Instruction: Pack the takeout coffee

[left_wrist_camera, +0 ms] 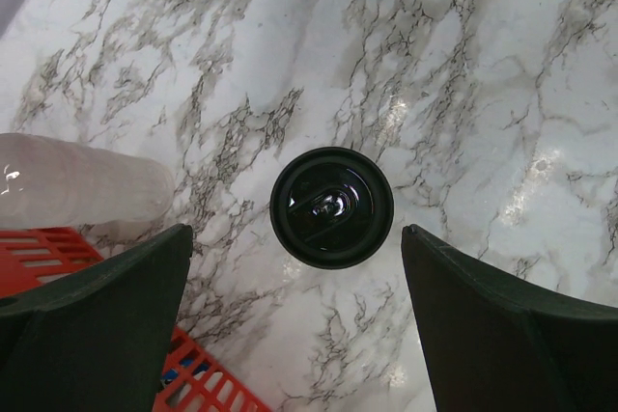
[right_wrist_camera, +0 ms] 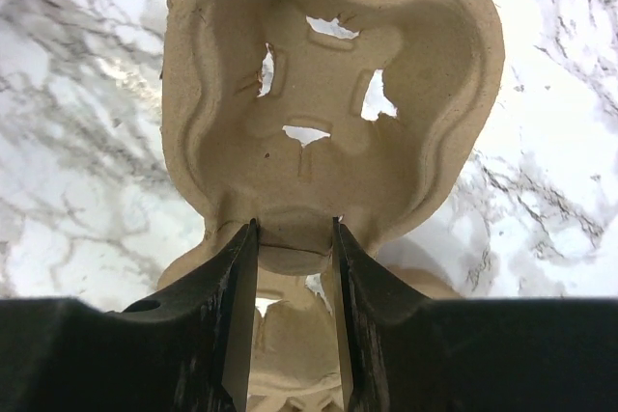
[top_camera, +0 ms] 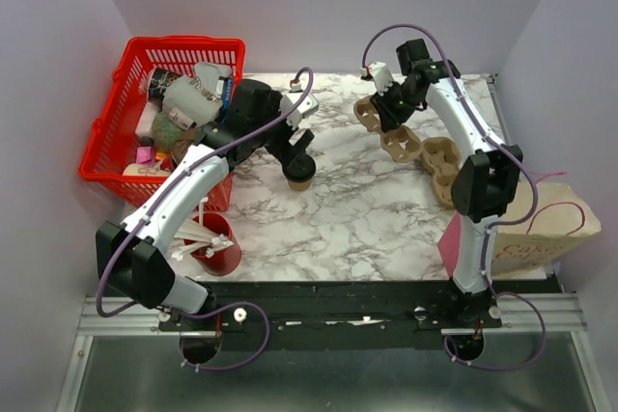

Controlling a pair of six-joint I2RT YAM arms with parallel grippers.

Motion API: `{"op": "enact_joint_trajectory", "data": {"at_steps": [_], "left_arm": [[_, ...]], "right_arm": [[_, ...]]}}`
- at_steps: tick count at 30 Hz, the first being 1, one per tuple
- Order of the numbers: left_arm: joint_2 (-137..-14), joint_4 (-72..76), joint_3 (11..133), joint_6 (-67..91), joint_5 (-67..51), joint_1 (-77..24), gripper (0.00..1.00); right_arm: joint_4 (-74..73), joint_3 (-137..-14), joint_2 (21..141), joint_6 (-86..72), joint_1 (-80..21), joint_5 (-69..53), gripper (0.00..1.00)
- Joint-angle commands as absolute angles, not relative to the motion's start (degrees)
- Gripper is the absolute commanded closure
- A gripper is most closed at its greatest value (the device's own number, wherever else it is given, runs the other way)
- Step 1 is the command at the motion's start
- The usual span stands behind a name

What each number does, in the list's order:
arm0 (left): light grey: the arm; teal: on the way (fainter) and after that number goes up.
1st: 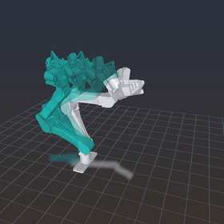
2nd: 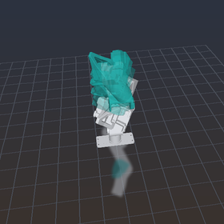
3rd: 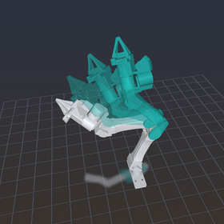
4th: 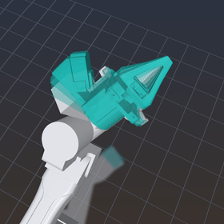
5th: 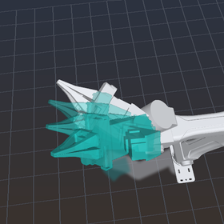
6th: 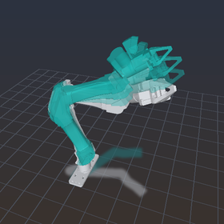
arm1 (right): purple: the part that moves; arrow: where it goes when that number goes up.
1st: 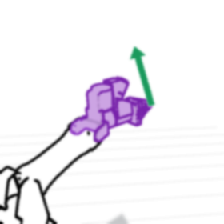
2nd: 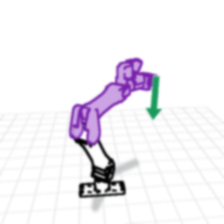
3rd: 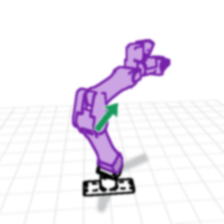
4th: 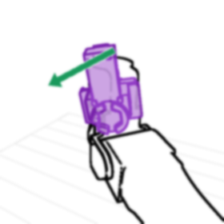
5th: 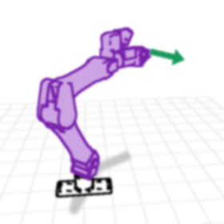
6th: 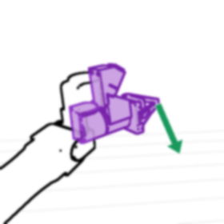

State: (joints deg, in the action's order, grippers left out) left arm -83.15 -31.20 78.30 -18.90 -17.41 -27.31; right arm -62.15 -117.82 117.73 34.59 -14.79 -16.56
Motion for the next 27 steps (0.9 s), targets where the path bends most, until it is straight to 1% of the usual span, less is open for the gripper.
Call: {"op": "enact_joint_trajectory", "data": {"at_steps": [1,6,7,9,12,13,15,16,18,22,27], "left_arm": [[-79.63,-33.75,77.43,-21.0,-17.31,-26.89,0.04],[-79.19,-34.63,77.17,-21.09,-17.22,-26.81,0.04],[-79.1,-34.63,77.17,-20.92,-17.31,-26.72,0.04],[-79.1,-34.8,77.17,-20.92,-17.4,-26.81,0.04],[-79.19,-34.8,77.08,-20.92,-17.84,-26.72,0.04],[-79.36,-34.8,76.99,-20.92,-18.19,-26.72,0.04],[-79.54,-34.63,76.99,-20.57,-18.54,-26.81,0.04],[-79.72,-34.54,76.99,-20.48,-18.72,-26.72,0.04],[-79.8,-34.36,77.08,-20.13,-19.16,-26.81,0.04],[-80.42,-34.19,77.43,-19.78,-20.12,-26.81,0.04],[-80.77,-33.58,77.78,-19.51,-20.92,-26.72,0.04]], "right_arm": [[-59.94,-121.2,122.78,35.85,-14.77,-13.62,0.93],[-57.48,-122.87,127.61,36.04,-14.77,-11.52,0.91],[-57.31,-123.05,128.14,35.95,-14.77,-11.17,0.89],[-56.87,-123.05,129.02,35.86,-14.77,-10.29,0.87],[-56.43,-122.18,129.2,35.51,-14.77,-10.2,0.75],[-56.16,-121.82,129.11,35.25,-14.77,-10.02,0.66],[-55.72,-121.29,128.94,35.07,-14.77,-9.67,0.6],[-55.72,-121.12,128.85,34.81,-14.77,-9.32,0.55],[-55.72,-121.03,128.58,34.72,-14.68,-9.23,0.53],[-55.11,-119.53,126.83,34.28,-14.77,-8.88,0.44],[-57.21,-119.44,123.15,34.01,-14.76,-9.84,0.43]]}}
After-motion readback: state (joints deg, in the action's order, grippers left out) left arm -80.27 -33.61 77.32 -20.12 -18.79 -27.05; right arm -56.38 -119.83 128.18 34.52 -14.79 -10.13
